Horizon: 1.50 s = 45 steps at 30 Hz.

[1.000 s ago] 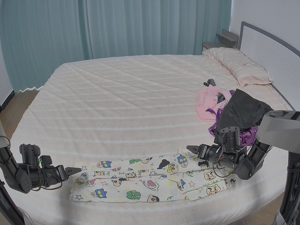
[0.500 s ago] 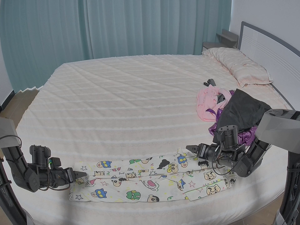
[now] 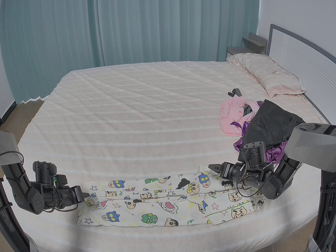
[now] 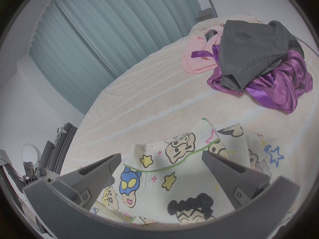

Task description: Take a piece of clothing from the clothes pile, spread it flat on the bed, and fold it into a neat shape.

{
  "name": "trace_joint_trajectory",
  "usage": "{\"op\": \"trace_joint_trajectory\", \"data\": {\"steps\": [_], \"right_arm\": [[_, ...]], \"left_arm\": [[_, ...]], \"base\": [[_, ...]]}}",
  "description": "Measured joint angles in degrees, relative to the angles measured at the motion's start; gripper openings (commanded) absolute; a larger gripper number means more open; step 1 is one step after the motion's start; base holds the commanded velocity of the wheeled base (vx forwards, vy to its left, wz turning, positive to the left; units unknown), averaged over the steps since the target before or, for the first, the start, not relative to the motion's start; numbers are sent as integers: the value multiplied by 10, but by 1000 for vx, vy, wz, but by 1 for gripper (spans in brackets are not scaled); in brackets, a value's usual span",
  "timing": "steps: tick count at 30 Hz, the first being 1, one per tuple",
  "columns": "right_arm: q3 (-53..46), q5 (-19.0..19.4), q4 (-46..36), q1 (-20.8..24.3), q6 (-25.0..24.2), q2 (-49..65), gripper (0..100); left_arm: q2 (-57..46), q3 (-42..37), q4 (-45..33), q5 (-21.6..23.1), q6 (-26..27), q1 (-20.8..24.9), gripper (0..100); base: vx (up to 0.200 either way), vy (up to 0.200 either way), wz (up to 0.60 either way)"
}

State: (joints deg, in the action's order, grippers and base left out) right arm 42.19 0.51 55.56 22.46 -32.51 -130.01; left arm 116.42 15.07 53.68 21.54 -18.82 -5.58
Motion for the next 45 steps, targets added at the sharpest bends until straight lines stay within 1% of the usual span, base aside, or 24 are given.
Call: {"op": "trace_joint_trajectory", "data": {"steps": [8,16,22,28,35,39,45], "right_arm": [[1,0,0,1,0,-1,100],[4,0,0,1,0,-7,100],[10,0,0,2,-1,-13,100],[13,1,0,5,-5,-19,100],[12,1,0,6,-7,-24,100],[10,1,1,5,-9,-25,100],[5,1,2,5,-10,-24,100]], "left_arm": [[-34,31,-1,0,-3,2,0],[-40,112,-5,0,-26,3,0],[-24,184,-5,0,-39,10,0],[-7,212,-2,2,-43,17,0],[-6,205,-1,2,-48,17,0],[-16,165,-1,5,-42,5,0],[-26,97,-3,7,3,-19,0]], "base": [[0,0,0],[0,0,0],[0,0,0],[0,0,0],[0,0,0],[0,0,0],[0,0,0]]}}
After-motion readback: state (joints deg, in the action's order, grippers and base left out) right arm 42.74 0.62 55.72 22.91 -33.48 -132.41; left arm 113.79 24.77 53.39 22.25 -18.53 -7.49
